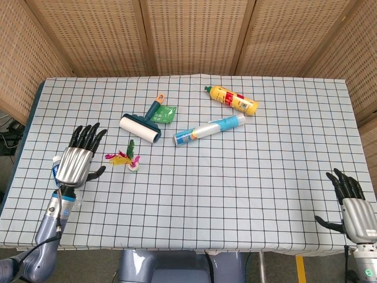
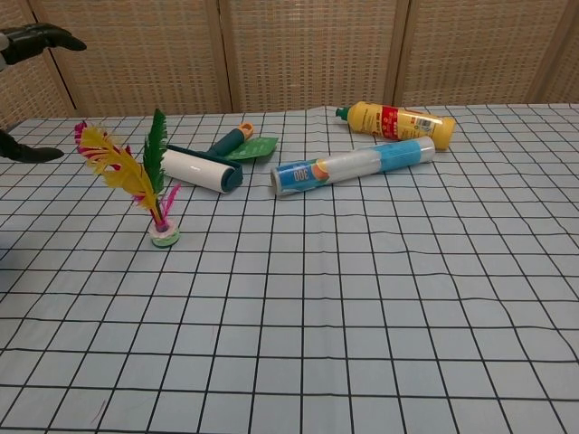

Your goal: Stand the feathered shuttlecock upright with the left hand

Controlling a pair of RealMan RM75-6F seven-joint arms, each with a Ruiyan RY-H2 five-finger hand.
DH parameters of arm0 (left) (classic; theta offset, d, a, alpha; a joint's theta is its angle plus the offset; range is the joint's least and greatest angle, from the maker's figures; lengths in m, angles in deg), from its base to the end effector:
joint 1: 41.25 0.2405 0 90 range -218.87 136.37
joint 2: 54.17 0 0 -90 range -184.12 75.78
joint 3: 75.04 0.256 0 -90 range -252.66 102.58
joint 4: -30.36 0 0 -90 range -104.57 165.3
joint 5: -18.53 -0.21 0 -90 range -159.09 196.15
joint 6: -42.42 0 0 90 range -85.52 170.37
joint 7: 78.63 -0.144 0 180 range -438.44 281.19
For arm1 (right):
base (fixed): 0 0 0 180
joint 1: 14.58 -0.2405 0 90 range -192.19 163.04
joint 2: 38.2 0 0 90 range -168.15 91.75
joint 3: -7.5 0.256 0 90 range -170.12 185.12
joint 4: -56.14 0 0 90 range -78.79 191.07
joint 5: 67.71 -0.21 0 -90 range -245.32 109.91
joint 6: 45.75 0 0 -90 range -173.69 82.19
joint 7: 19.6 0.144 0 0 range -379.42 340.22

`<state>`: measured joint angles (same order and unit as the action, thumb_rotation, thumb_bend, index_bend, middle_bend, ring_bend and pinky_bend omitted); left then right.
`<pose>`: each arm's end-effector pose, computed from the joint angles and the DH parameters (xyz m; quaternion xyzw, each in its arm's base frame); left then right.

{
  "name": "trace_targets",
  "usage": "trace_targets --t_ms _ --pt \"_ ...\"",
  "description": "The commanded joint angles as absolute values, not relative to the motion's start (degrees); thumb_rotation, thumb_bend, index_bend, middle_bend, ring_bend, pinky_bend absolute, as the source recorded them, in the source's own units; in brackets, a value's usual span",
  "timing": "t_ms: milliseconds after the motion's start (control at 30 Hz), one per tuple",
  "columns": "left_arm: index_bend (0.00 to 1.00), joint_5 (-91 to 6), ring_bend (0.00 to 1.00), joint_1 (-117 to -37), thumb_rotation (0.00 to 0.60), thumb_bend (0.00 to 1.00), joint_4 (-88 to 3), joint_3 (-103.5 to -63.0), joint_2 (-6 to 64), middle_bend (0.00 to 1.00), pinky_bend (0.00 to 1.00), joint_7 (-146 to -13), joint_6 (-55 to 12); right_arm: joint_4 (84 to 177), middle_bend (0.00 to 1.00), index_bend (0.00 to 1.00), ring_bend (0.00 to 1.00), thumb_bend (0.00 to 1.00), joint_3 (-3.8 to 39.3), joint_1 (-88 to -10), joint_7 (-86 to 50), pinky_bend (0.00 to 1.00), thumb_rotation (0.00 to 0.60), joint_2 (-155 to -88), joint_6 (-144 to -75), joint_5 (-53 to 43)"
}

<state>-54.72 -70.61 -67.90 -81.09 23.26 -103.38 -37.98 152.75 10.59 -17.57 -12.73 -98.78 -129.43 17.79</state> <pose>-0.1871 0.2891 0.0812 -0.6574 -0.3019 -0.4261 0.5432 -0.3085 -0.1710 0.1694 0.5624 -0.4427 0.4118 0.5640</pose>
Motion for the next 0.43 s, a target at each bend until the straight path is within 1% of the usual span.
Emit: trace_targets --t_ms 33,67,100,300,433 --pt "0.08 -57.6 0.0 -67.0 0.6 0.21 -68.3 -78.0 21.7 0.0 0.0 -105.2 -41.5 152.8 0.0 0.04 0.0 0.08 10.7 -17.6 -13.1 0.02 0.6 -98.7 -129.5 17.5" --pt "0.08 -57.9 0.0 -66.5 0.6 0.22 -68.5 -77.6 21.6 0.0 0.0 -105.7 -42.0 152.8 0.0 0.04 0.0 0.08 10.7 -17.6 -13.2 0.02 0.6 -98.7 -129.5 17.5" --pt "0.08 -58.4 0.0 -64.8 0.6 0.22 -68.9 -76.2 21.2 0.0 0.0 -106.6 -43.3 152.8 0.0 0.04 0.0 0.08 10.7 -17.5 -13.6 0.02 0.6 -98.6 -129.6 17.5" --pt "0.08 -61.1 0.0 -57.7 0.6 0.23 -69.6 -70.8 18.9 0.0 0.0 -105.1 -48.0 152.4 0.0 0.04 0.0 0.08 10.6 -17.3 -18.2 0.02 0.6 -99.1 -131.1 18.6" --pt "0.08 -62.4 0.0 -54.0 0.6 0.23 -68.0 -69.0 17.3 0.0 0.0 -102.6 -50.3 152.6 0.0 0.04 0.0 0.08 10.6 -17.2 -20.7 0.02 0.6 -99.8 -131.8 19.2"
